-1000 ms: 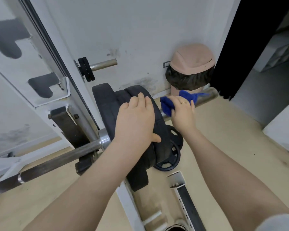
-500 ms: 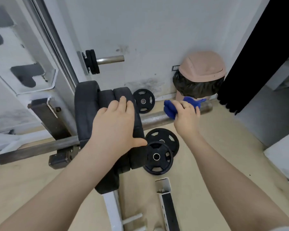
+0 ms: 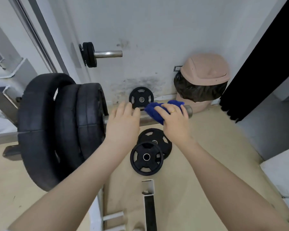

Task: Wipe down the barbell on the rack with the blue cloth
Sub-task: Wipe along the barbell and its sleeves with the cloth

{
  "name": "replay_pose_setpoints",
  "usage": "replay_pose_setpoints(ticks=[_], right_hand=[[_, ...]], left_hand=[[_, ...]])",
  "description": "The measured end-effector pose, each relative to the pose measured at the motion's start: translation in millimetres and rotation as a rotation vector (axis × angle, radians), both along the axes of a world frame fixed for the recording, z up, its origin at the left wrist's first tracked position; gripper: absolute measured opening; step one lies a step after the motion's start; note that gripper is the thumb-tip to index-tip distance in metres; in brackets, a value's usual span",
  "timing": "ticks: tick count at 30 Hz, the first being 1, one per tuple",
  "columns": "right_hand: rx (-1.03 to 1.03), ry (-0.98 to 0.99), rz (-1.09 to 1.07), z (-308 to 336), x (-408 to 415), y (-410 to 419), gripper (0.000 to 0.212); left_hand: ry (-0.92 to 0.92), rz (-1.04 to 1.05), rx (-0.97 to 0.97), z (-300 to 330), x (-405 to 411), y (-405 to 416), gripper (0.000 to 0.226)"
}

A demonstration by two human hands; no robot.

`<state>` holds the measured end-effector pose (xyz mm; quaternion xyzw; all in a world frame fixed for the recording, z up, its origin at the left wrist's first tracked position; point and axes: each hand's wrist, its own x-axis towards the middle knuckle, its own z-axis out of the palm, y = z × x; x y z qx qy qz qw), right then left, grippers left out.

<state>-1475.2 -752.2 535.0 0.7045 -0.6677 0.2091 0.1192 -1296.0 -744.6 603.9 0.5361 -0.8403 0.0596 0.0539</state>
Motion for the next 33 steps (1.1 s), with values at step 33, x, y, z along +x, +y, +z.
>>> replay_pose_setpoints(ticks=[33], right_hand=[[0.014,-2.307,-0.500,-14.0,-38.8,1.1,0.028]], left_hand=[[-0.050,0.153,0.029,-28.8,-6.8,-24.2,0.046]])
